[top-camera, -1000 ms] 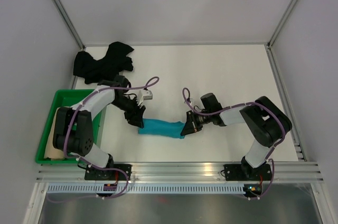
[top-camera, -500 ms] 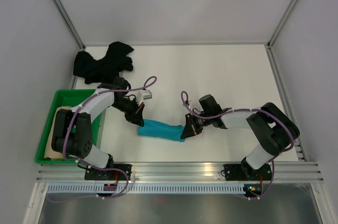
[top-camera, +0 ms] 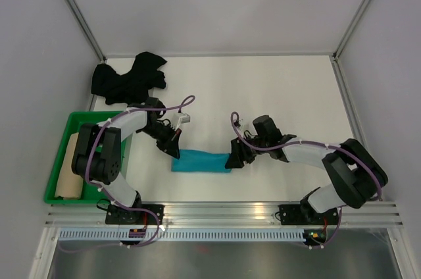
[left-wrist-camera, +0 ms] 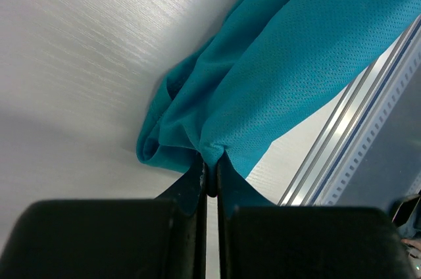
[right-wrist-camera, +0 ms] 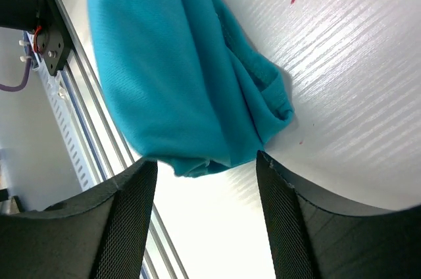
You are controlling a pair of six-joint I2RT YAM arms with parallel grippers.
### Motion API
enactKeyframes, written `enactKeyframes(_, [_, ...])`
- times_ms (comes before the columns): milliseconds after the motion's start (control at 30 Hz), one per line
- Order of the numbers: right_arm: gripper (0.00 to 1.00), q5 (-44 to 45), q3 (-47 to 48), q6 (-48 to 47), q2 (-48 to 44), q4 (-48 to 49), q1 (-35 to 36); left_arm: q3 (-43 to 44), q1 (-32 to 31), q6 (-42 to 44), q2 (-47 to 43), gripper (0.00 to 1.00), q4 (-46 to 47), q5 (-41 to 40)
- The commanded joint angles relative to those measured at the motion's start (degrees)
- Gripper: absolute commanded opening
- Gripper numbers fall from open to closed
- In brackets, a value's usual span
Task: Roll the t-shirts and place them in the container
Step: Roll the tshirt
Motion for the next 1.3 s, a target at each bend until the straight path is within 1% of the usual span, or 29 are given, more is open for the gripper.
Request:
enactKeyframes(0, [0.68, 2.6, -3.0, -0.9, -6.1, 6.7, 0.5, 1.7, 0.3, -2.1, 0.4, 0.02, 2.1, -0.5])
enactKeyframes(100, [0.71, 6.2, -4.5, -0.6, -8.8, 9.4, 0.5, 1.9, 0.3, -2.1, 0.3, 0.02, 2.1, -0.5])
enactKeyframes(200, [0.71, 6.2, -4.5, 1.6, -7.9, 13.3, 0.7, 2.0, 0.3, -2.1, 0.3, 0.02, 2.1, -0.5])
enactKeyframes(267, [0.70, 5.3, -4.4, 3.4, -5.6, 15.4, 1.4, 1.9, 0.3, -2.1, 0.3, 0.02, 2.1, -0.5])
enactKeyframes(333, [0.62, 3.9, -4.8, 6.5, -3.9, 18.9, 1.8, 1.9, 0.3, -2.1, 0.1, 0.02, 2.1, -0.6])
enactKeyframes(367, [0.57, 3.8, -5.1, 7.7, -2.8, 20.5, 1.8, 1.7, 0.3, -2.1, -0.1, 0.02, 2.1, -0.9])
enactKeyframes(400, [0.41, 4.1, -5.6, 10.1, -2.4, 23.0, 1.8, 1.6, 0.3, -2.1, -0.3, 0.02, 2.1, -1.2])
enactKeyframes(467, [0.22, 6.2, -5.9, 12.4, -1.9, 23.2, 1.6, 1.3, 0.3, -2.1, -0.6, 0.02, 2.0, -1.7])
enactKeyframes(500, [0.08, 6.3, -6.2, 13.7, -1.7, 23.9, 1.1, 1.1, 0.3, -1.7, -1.0, 0.02, 1.9, -1.9])
enactKeyframes(533, [0.02, 6.3, -7.4, 17.3, -1.5, 24.6, -0.5, 0.7, 0.3, -1.5, -1.1, 0.02, 1.8, -2.0])
enactKeyframes(567, [0.00, 5.5, -8.2, 18.9, -0.6, 26.3, -1.5, 0.8, 0.4, -1.4, -1.1, 0.02, 1.9, -2.1])
enactKeyframes(633, [0.00, 4.9, -9.4, 21.9, 2.0, 26.8, -4.6, 1.4, 0.5, -1.9, -0.4, 0.02, 1.8, -2.6])
enactKeyframes(700, [0.00, 4.4, -8.7, 22.4, 4.5, 25.8, -6.1, 2.4, 0.8, -2.8, 1.1, 0.02, 1.9, -2.9])
enactKeyframes(767, [0.00, 3.5, -8.1, 23.9, 8.2, 26.4, -6.5, 3.1, 1.2, -3.0, 2.0, 0.02, 2.1, -3.3])
enactKeyframes(867, [0.00, 2.6, -8.2, 26.7, 11.0, 28.6, -7.3, 3.4, 1.9, -2.1, 3.4, 0.03, 2.1, -3.4])
enactKeyframes(933, [0.00, 5.1, -7.8, 25.4, 10.8, 26.5, -7.7, 3.5, 2.0, -1.9, 4.4, 0.03, 2.1, -4.4])
enactKeyframes(967, [0.00, 6.0, -7.4, 24.3, 10.8, 23.2, -7.8, 3.6, 2.1, -1.9, 4.8, 0.03, 2.1, -4.7])
enactKeyframes(1000, [0.00, 6.5, -6.7, 23.0, 10.8, 22.1, -7.8, 3.8, 2.1, -1.9, 5.1, 0.04, 2.3, -4.8])
enactKeyframes(1133, [0.00, 8.3, -5.1, 21.5, 11.1, 18.7, -7.8, 3.6, 2.5, -2.7, 5.5, 0.10, 4.0, -7.0])
enactKeyframes(1267, [0.00, 9.0, -3.6, 19.8, 11.0, 15.0, -7.8, 3.7, 2.5, -4.5, 4.6, 0.13, 4.6, -8.1])
